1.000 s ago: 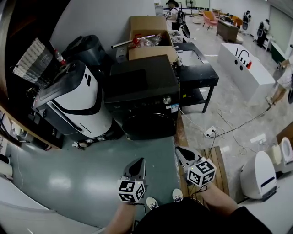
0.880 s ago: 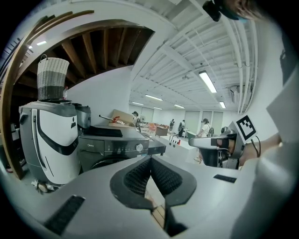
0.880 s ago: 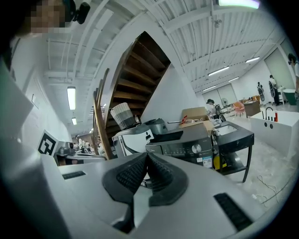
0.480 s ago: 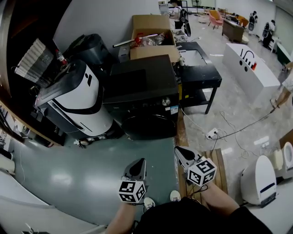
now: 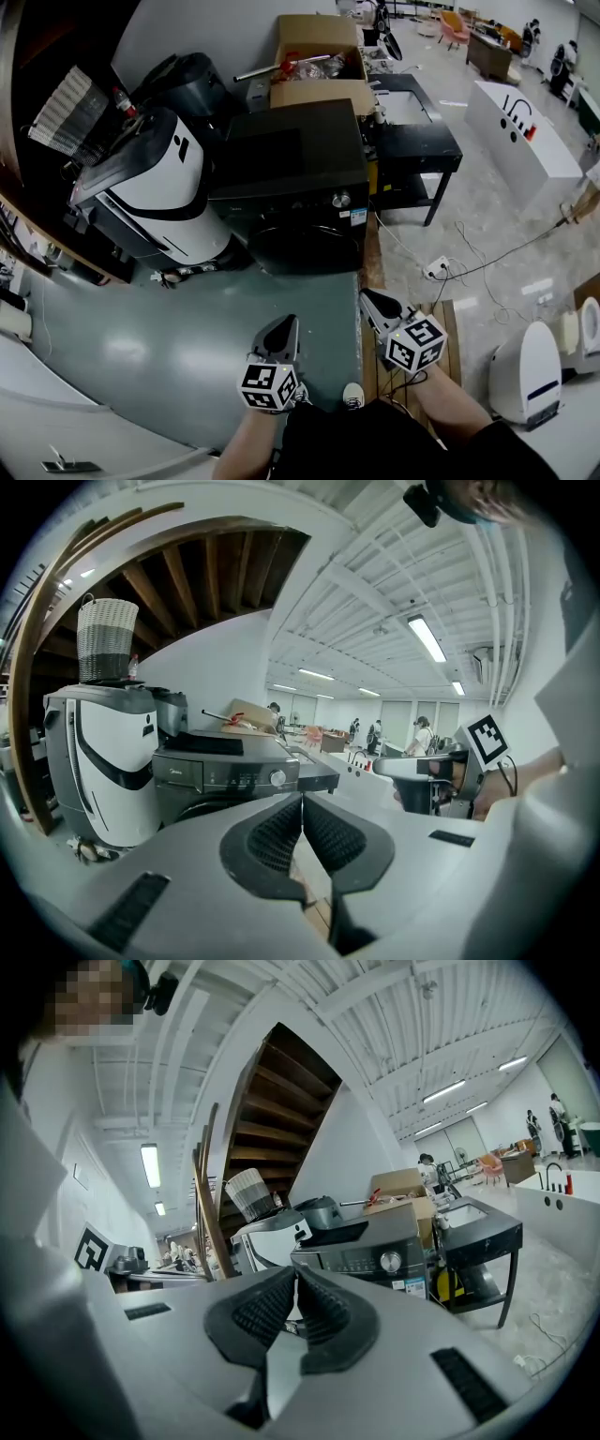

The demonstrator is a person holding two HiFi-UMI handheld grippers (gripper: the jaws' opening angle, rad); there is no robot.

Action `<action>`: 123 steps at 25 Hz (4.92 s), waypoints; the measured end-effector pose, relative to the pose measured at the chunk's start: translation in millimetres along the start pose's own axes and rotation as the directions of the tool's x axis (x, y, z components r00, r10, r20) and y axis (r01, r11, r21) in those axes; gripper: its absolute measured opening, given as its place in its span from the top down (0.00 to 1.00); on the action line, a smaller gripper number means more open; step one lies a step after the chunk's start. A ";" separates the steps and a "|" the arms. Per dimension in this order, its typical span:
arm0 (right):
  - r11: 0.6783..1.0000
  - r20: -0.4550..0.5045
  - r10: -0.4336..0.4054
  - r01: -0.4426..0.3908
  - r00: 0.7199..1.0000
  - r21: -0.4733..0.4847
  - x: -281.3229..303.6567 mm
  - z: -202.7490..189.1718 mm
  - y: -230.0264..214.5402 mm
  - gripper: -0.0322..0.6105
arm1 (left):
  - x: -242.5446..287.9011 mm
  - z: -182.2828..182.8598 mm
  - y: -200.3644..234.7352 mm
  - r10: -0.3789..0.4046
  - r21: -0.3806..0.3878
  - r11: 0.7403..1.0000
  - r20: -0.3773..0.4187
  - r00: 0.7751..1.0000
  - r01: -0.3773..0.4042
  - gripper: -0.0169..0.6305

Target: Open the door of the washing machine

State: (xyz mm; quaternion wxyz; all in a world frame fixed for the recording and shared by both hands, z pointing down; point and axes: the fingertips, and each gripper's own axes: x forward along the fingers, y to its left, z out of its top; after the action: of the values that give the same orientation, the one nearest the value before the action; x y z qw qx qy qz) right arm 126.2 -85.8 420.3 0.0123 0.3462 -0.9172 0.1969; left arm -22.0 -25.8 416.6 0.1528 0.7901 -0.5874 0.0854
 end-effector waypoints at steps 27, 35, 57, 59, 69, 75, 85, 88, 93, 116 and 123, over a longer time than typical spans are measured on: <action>0.989 0.022 -0.140 0.141 0.990 -0.038 123.9 3.2 12.1 0.62 | 53.5 15.0 128.6 -0.147 0.037 0.988 -0.036 0.989 0.148 0.64; 0.976 0.019 -0.211 0.212 0.977 -0.059 173.2 -2.3 28.5 0.60 | 60.3 16.4 190.4 -0.205 0.033 0.978 -0.036 0.978 0.206 0.62; 0.955 -0.103 -0.267 0.249 0.958 -0.158 207.0 -35.3 -23.8 0.57 | 107.7 -5.7 212.6 -0.242 -0.009 0.970 -0.047 0.969 0.242 0.59; 0.958 -0.124 -0.256 0.234 0.959 -0.167 212.2 -40.4 -40.1 0.57 | 121.2 -7.4 209.0 -0.236 -0.016 0.972 -0.045 0.971 0.235 0.59; 0.975 -0.239 -0.193 0.158 0.951 -0.159 243.6 -80.0 -134.1 0.57 | 199.4 -36.1 189.1 -0.178 -0.045 0.984 -0.096 0.979 0.175 0.59; 0.984 -0.309 -0.153 0.116 0.939 -0.136 268.5 -113.3 -182.0 0.57 | 244.4 -62.0 185.3 -0.145 -0.076 0.988 -0.128 0.981 0.136 0.59; 0.990 -0.430 -0.082 0.026 0.899 -0.136 312.0 -162.9 -241.6 0.57 | 297.2 -102.0 185.4 -0.084 -0.132 0.990 -0.194 0.977 0.059 0.59; 0.989 -0.461 -0.075 0.004 0.884 -0.151 327.3 -175.8 -259.3 0.57 | 310.9 -111.0 189.1 -0.067 -0.142 0.989 -0.204 0.977 0.038 0.59; 0.986 -0.525 -0.049 -0.044 0.850 -0.164 345.5 -201.9 -276.3 0.57 | 325.1 -124.6 192.5 -0.043 -0.158 0.987 -0.221 0.974 0.008 0.59; 0.972 -0.562 -0.073 -0.067 0.824 -0.225 363.0 -237.4 -299.2 0.68 | 345.8 -162.3 192.5 0.005 -0.214 0.975 -0.268 0.963 -0.065 0.57; 0.978 -0.571 -0.062 -0.064 0.819 -0.197 358.4 -239.8 -295.6 0.68 | 348.8 -164.5 183.0 0.012 -0.213 0.974 -0.276 0.961 -0.073 0.57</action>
State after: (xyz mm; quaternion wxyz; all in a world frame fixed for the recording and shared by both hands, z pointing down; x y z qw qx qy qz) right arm 15.6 -424.9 802.7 0.3236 0.2671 -0.8865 0.1952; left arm -86.3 -332.4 706.5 0.3173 0.7360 -0.5835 0.1311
